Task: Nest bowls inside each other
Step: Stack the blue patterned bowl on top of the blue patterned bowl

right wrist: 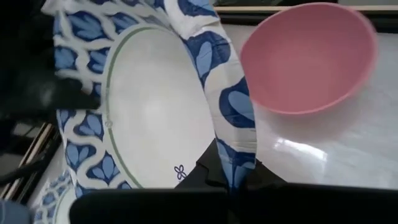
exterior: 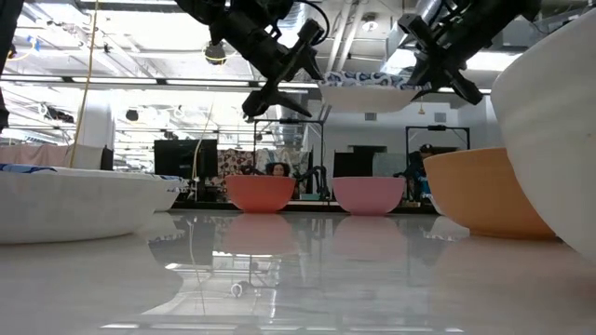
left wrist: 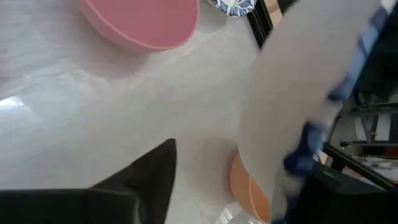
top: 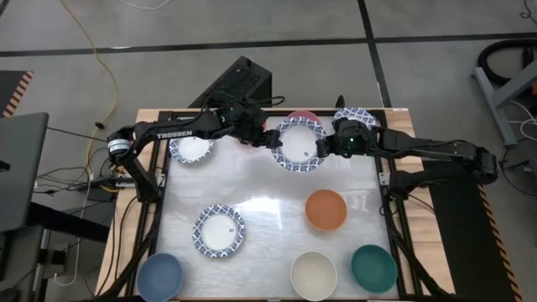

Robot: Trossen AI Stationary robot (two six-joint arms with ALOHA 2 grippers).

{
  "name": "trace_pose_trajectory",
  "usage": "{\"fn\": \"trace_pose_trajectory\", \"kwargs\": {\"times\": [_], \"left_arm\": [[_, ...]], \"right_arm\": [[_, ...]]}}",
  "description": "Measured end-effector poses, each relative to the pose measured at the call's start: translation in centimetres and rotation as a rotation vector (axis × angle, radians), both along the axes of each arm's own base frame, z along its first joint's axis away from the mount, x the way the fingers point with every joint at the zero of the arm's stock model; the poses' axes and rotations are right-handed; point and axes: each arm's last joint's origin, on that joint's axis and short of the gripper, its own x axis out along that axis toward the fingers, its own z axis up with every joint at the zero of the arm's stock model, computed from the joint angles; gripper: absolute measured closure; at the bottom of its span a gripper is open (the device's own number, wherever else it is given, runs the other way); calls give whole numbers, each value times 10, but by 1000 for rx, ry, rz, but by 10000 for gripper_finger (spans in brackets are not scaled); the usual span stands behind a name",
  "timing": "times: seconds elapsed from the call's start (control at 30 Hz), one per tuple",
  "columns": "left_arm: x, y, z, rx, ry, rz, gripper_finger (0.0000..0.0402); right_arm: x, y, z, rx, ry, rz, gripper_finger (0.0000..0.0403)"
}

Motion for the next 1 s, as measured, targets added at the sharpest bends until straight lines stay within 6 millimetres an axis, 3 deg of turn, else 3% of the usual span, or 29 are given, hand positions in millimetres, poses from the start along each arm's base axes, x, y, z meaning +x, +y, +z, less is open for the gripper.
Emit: {"fn": "trace_pose_trajectory", "kwargs": {"times": [0.13,0.5,1.0], "left_arm": [[-1,-2,2,-18,-15,-39,145],[-4,-4,16,14,-82,-85,142],[-19,-12,46,62,-177,-79,142]], "right_arm": [[-7,-10,3,20,-27,-49,398],[-39,-41,11,56,-70,-187,398],[-104,-82,5,127,-12,-630,397]]}}
